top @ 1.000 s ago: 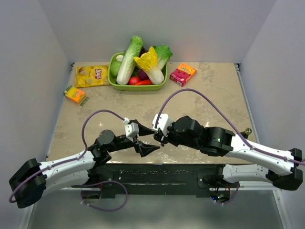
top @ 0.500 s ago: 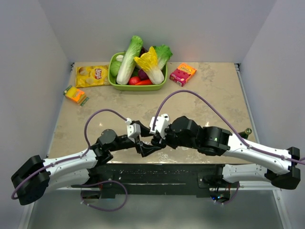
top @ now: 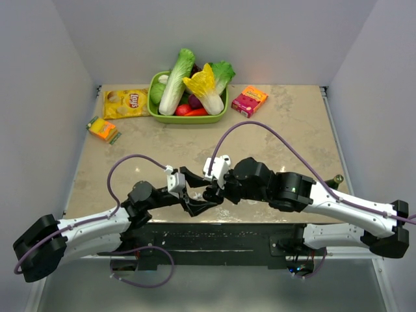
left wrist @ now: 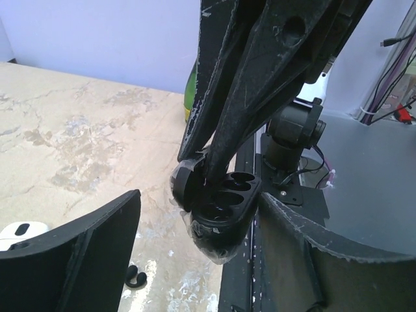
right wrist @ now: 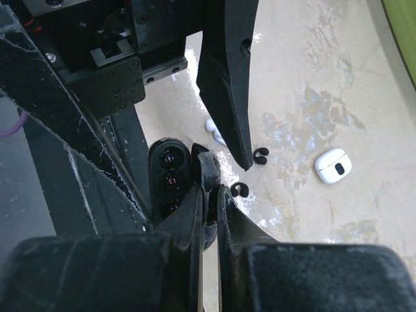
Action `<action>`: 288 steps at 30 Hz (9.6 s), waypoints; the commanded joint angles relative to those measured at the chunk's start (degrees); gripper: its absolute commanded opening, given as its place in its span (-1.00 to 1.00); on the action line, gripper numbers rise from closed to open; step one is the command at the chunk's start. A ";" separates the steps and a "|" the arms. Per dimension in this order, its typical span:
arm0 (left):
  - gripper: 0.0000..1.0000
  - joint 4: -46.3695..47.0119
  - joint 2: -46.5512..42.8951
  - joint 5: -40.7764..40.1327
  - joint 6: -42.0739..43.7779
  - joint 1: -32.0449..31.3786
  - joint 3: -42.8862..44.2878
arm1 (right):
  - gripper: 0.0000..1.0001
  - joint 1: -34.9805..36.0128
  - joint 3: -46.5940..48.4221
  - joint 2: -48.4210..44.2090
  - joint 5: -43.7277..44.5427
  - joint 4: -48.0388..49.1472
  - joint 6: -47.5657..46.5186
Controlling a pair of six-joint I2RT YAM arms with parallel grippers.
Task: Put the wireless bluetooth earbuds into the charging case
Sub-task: Adjust the charging case, then pick up the earbud from the center of the board.
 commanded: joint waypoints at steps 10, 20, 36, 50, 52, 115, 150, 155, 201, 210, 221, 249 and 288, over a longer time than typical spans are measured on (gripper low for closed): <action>0.65 2.37 -0.47 -4.46 -1.75 0.20 0.48 | -1.00 0.05 0.90 -3.16 -0.82 4.11 2.13; 0.67 2.54 0.14 -2.44 -2.99 0.20 1.10 | -1.00 -0.04 2.13 -3.95 -0.99 3.41 2.48; 0.50 5.53 -1.35 3.01 -2.54 0.20 1.00 | -1.00 -4.17 1.60 -4.21 -7.50 3.58 3.27; 0.55 5.36 -1.88 2.48 -3.51 0.20 2.59 | -1.00 -4.25 1.51 -3.95 -7.50 3.67 3.18; 0.51 5.44 -1.88 2.92 -3.43 0.20 2.59 | -1.00 -4.34 1.51 -3.95 -7.41 3.67 3.10; 0.18 4.57 3.57 8.20 -4.04 0.46 4.43 | -1.00 -4.52 3.01 -1.49 -7.32 0.77 1.60; -1.00 14.58 1.74 -0.41 -5.80 0.64 -2.68 | 0.54 -5.40 3.81 -5.34 5.20 11.82 11.44; -1.00 17.05 -4.42 -9.28 -5.62 0.46 -8.65 | 0.60 -6.19 -8.47 -10.19 20.08 17.12 20.30; -1.00 14.94 -15.42 -17.29 -8.35 -1.39 -23.78 | -0.99 -13.83 -34.17 15.64 -4.16 41.64 32.36; -1.00 14.41 -14.62 -17.29 -8.17 -1.39 -23.34 | -1.00 -14.01 -33.38 17.41 0.84 39.79 34.47; -1.00 13.27 -14.80 -17.20 -7.82 -1.39 -23.16 | -1.00 -16.56 -33.11 18.29 4.19 38.21 37.02; -1.00 13.71 -14.53 -16.24 -8.17 -1.47 -23.78 | -0.12 -15.59 -26.79 15.82 -0.29 36.18 27.97; -1.00 14.15 -14.10 -16.59 -8.17 -1.47 -24.57 | -0.20 -16.03 -27.31 21.63 5.42 35.31 30.69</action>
